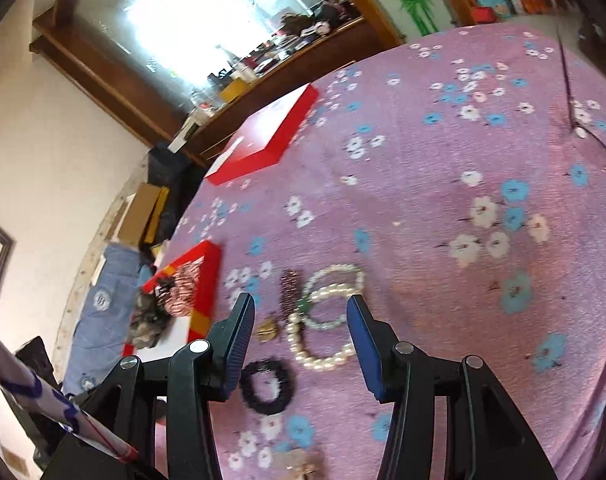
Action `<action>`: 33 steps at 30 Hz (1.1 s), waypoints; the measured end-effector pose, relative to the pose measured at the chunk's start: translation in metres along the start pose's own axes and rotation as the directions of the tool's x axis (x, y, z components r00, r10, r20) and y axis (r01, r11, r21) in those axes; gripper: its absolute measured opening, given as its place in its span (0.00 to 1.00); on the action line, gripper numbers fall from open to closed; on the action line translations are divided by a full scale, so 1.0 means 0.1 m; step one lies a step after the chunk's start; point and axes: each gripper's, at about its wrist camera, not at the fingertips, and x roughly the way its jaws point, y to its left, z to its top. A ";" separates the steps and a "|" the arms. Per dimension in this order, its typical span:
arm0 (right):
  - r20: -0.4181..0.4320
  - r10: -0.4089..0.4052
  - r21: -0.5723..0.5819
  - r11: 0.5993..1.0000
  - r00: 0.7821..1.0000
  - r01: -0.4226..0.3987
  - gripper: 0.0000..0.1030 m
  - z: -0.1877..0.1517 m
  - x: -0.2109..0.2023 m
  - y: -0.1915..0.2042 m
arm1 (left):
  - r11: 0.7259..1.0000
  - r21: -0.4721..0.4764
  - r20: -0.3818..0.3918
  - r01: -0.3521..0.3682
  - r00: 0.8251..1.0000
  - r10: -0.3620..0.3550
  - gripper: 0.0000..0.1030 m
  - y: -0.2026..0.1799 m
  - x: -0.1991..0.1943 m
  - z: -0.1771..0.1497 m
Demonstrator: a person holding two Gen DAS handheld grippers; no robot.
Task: Organize jewelry
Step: 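Move both open grippers back to the jewelry on the tablecloth, then grasp the black hair tie with the left gripper while the right gripper grasps the pearl bracelet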
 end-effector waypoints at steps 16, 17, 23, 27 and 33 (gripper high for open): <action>-0.022 -0.061 0.015 0.998 0.998 0.061 0.51 -0.03 0.05 -0.07 | 0.979 0.112 -0.067 -0.171 0.981 0.180 0.05 -0.37 0.83 0.19; -0.026 -0.063 0.016 0.998 0.998 0.063 0.51 -0.03 0.07 -0.07 | 0.974 0.129 -0.049 -0.188 0.980 0.195 0.05 -0.41 0.85 0.18; -0.036 -0.115 0.000 0.993 0.993 0.115 0.50 -0.04 0.14 -0.07 | 0.991 0.079 0.084 -0.110 0.991 0.103 0.04 -0.38 0.68 0.15; -0.053 -0.167 -0.050 0.985 0.985 0.164 0.29 -0.07 0.22 -0.02 | 0.994 0.011 0.254 -0.108 0.962 0.102 0.04 -0.25 0.39 0.20; -0.065 -0.239 -0.127 0.965 0.969 0.229 0.28 -0.13 0.37 0.03 | 0.991 0.007 0.344 -0.133 0.931 0.122 0.05 -0.24 0.25 0.22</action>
